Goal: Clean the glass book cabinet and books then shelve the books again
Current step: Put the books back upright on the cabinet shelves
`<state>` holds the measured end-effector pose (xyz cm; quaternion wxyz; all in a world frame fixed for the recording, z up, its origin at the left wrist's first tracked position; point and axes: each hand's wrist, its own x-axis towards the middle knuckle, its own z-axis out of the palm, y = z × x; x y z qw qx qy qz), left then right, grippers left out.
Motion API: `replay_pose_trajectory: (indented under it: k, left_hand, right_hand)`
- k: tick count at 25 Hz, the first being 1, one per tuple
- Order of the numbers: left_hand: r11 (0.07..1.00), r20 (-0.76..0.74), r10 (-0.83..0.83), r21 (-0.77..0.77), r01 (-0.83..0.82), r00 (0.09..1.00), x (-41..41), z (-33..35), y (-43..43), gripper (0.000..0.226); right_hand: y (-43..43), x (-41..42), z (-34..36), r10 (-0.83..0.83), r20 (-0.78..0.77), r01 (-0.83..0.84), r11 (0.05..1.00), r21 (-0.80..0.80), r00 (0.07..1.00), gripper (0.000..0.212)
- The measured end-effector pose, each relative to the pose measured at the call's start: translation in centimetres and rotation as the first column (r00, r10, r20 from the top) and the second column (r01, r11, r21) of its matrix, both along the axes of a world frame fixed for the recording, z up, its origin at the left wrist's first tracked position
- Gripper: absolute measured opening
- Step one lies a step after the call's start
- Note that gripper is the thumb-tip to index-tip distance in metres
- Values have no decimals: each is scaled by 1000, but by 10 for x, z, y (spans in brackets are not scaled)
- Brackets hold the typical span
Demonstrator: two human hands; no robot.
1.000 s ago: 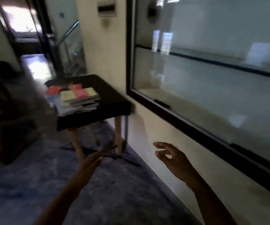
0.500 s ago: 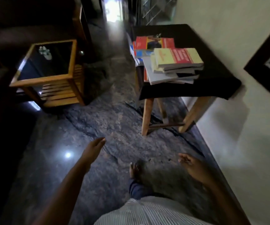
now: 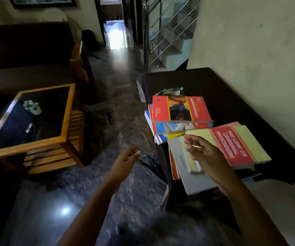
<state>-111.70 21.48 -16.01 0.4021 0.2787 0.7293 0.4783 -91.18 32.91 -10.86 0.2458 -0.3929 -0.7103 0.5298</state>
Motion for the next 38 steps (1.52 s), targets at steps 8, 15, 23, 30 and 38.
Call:
replay_pose_trajectory:
  k: [8,15,23,30,38]
  left_hand:
    - [964,-173,-249,57,262,953,-139,-23,232,29]
    - [762,-269,-647,-203,615,713,-175,-36,355,39]
    - [731,362,-640,13,683,678,-187,32,379,48]
    - [419,385,-852,93,903,355,-165,42,380,43]
    - [213,456,-857,-112,971,241,-167,6,403,31]
  right_hand:
    - [133,-166,-27,-348,264,330,937,112,900,40]
    - [184,-214,-39,-451,471,463,881,97,758,48]
    - [216,-194,-18,-652,331,730,587,-351,683,53]
    - [222,-216,-4,-775,342,842,436,-318,530,16]
    - [178,-244,-14,-917,242,937,263,-230,317,21]
